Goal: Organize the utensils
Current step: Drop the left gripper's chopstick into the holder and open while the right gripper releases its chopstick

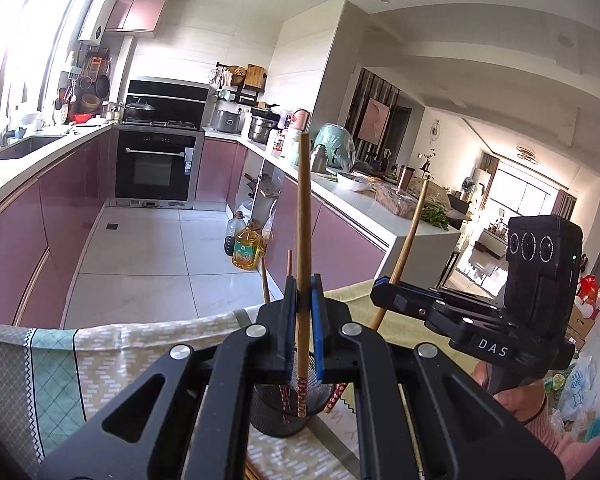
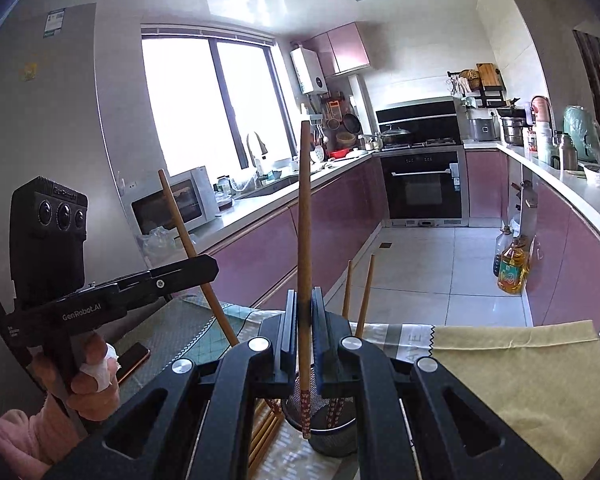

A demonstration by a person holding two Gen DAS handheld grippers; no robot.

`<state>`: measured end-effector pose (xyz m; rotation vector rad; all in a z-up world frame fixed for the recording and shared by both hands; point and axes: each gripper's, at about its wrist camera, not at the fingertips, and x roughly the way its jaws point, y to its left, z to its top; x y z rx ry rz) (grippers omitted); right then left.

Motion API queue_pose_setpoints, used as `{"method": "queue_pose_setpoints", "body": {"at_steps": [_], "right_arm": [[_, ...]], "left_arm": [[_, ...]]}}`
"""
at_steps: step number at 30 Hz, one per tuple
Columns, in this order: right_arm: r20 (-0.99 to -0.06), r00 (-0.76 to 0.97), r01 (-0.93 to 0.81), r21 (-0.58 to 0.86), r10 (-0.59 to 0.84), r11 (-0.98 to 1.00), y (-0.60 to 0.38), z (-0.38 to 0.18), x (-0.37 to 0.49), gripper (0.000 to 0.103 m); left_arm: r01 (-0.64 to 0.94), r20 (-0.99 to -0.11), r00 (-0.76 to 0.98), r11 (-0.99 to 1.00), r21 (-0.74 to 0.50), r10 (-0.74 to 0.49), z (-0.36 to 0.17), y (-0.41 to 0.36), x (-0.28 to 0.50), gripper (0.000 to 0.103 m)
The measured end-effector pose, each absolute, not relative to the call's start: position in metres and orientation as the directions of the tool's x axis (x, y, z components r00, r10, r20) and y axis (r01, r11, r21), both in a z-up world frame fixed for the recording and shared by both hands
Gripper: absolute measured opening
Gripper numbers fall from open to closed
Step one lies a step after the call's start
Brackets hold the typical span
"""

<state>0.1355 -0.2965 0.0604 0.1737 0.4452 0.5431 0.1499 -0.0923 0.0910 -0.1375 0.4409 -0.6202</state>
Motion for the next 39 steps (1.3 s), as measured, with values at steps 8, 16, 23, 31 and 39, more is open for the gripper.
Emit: {"method": "queue_pose_setpoints", "body": {"at_steps": [8, 16, 23, 31, 39], "right_arm": [[-0.342, 0.775, -0.441, 0.309, 0.531, 0.843, -0.304, 0.058, 0.146, 0.006], [-0.314, 0.789, -0.436, 0.321, 0.528, 0.841, -0.308, 0.061, 0.147, 0.006], [-0.386, 0.764, -0.421, 0.310, 0.517, 0.853, -0.300, 0.045, 0.155, 0.006], [-0.521, 0.686, -0.409, 0.300, 0.508, 0.862, -0.289, 0.025, 0.175, 0.006], [-0.592, 0.647, -0.364, 0.315, 0.481, 0.877, -0.284, -0.003, 0.196, 0.008]], "left_arm": [[0.514, -0.391, 0.730, 0.827, -0.229, -0.561, 0.083, -0.105, 0.156, 0.007], [0.507, -0.447, 0.715, 0.839, -0.199, -0.538, 0.072, -0.116, 0.173, 0.007], [0.510, -0.492, 0.694, 0.841, -0.179, -0.526, 0.059, -0.125, 0.183, 0.007], [0.522, -0.549, 0.659, 0.838, -0.158, -0.514, 0.046, -0.132, 0.195, 0.007], [0.508, -0.599, 0.625, 0.843, -0.174, -0.501, 0.027, -0.139, 0.214, 0.008]]}}
